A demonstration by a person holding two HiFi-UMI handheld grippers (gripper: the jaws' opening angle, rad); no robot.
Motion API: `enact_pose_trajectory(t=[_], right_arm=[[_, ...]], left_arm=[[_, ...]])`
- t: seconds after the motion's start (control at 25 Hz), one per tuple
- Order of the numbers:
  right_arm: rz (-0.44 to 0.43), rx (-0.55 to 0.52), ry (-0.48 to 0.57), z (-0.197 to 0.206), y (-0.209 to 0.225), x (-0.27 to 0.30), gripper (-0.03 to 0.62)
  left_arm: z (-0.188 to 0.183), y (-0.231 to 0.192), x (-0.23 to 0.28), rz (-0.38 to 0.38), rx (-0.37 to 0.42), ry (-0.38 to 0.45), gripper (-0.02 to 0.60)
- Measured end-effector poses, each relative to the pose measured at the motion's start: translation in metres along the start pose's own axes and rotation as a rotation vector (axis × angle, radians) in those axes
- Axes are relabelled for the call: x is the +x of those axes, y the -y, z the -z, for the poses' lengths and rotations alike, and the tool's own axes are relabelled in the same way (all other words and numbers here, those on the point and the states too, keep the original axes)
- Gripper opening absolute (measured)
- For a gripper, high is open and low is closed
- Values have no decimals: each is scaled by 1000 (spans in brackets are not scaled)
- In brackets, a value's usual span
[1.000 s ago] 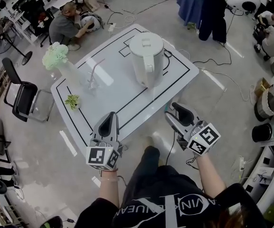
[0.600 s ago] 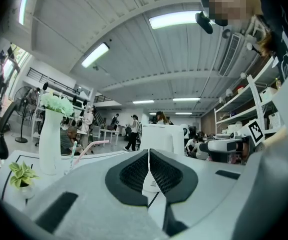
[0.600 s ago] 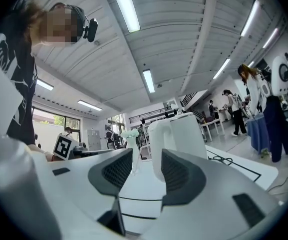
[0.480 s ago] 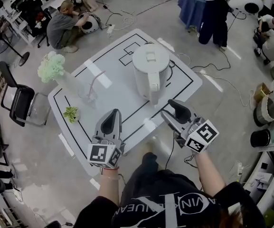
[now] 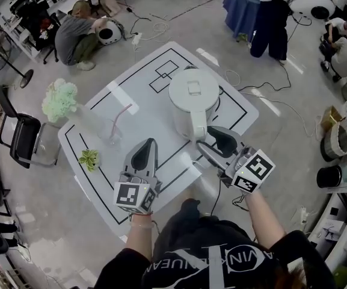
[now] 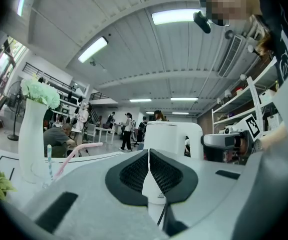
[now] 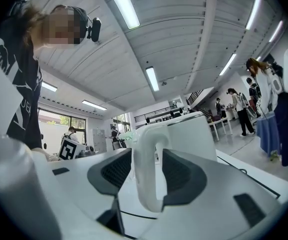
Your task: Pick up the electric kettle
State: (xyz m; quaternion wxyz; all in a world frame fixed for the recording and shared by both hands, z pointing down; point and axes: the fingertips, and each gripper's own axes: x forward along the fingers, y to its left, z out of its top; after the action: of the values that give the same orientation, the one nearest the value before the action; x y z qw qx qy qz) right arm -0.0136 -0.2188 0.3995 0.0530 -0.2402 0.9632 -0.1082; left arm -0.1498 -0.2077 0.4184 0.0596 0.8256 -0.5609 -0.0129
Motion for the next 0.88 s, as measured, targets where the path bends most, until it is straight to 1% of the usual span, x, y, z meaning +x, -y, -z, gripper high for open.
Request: enact_pose_trajectory(t=[0.32,0.64,0.76,0.88], right_arm=[[-72,-8,-21,-1,-6,30,176],[-75,-5,-17,0,-5,38,176],[-87,-4,-29,2,-7,44,172],[-101,-4,-25,2,-6,48,152]], left_arm=[[-1,-17,25,30,0,1,14],[2,-23,40,65,-1,2,14],[5,-24,41,64,-5,-4,14],[4,-26,42,58,-5,1,14]])
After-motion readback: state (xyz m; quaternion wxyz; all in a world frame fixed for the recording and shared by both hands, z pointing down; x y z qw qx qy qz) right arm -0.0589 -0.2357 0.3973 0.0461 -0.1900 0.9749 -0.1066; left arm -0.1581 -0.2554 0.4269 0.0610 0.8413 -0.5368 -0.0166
